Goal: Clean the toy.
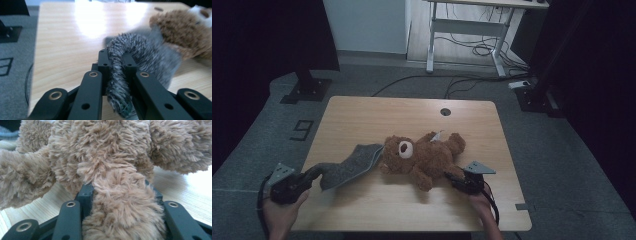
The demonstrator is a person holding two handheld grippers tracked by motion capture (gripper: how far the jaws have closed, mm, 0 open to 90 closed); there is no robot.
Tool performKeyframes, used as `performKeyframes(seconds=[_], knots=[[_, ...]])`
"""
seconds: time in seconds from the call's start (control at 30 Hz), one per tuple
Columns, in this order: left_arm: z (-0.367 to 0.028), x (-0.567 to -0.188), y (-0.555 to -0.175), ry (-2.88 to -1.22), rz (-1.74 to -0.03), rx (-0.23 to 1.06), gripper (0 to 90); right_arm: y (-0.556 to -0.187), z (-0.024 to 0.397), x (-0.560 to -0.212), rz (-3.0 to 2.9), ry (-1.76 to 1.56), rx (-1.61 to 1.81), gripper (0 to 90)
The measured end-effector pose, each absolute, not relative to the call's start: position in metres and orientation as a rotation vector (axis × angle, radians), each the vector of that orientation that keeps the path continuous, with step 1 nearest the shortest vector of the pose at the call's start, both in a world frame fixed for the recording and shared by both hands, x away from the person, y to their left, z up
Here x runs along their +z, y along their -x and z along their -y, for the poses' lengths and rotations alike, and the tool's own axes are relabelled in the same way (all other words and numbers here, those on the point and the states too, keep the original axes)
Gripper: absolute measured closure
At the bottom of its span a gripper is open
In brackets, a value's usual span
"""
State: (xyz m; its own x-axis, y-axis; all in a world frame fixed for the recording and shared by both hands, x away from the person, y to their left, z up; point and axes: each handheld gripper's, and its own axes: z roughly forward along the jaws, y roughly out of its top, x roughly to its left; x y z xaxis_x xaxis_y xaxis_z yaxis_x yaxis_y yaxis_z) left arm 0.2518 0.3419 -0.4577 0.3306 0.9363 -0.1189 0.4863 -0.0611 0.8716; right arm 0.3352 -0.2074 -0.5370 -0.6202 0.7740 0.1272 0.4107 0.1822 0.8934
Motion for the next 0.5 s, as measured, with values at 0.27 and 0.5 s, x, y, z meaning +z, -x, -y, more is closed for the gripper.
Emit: performKeyframes(seconds=[0.27,0.5], knots=[[-0.33,-0.438,-0.252,-1.694,-1.225,0.637,80.4,-0.336,0.207,-0.537,-2.111,-1.12,1.418,54.3],[-0.296,-0.466,-0.317,-1.79,-1.281,0.534,77.7,-0.336,0.207,-0.537,-2.113,-1.12,1.42,54.2]])
